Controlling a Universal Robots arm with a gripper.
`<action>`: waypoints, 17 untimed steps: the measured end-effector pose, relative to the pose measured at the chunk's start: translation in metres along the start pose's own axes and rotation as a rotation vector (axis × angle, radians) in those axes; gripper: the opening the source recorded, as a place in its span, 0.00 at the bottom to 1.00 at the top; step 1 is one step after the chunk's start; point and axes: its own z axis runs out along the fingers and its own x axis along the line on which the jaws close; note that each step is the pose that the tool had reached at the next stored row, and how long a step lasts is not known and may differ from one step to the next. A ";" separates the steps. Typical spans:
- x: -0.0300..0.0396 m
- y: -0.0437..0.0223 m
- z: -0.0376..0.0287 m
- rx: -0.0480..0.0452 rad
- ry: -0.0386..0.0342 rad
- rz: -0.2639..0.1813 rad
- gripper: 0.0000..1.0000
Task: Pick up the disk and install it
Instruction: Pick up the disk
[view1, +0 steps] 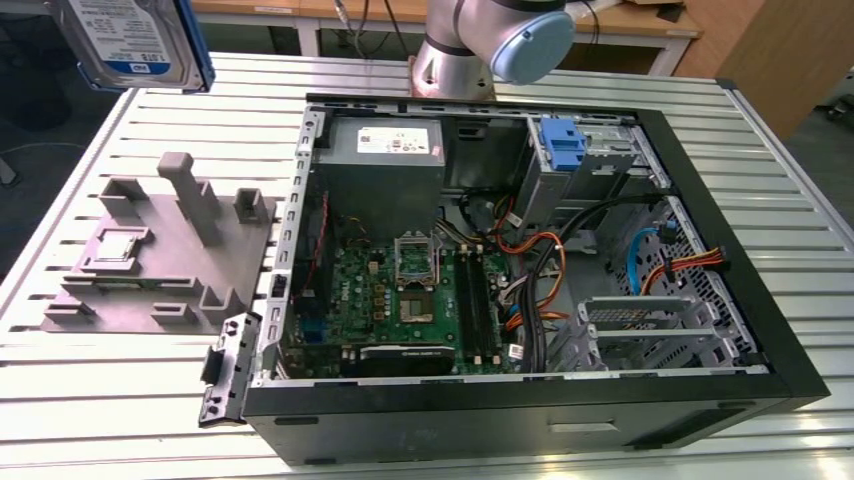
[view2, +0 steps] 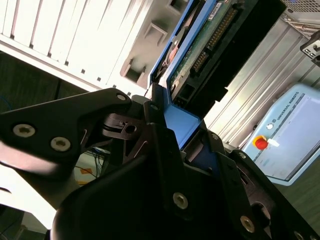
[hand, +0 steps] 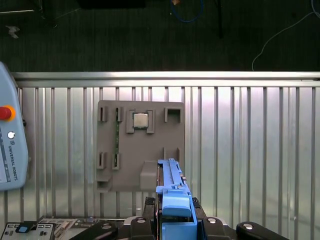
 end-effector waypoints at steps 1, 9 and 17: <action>0.0000 -0.0004 0.0000 0.0000 0.0000 0.000 0.37; 0.0000 -0.0031 0.0001 0.0000 0.0000 0.000 0.37; -0.0001 -0.0061 0.0002 0.0000 0.0000 0.000 0.37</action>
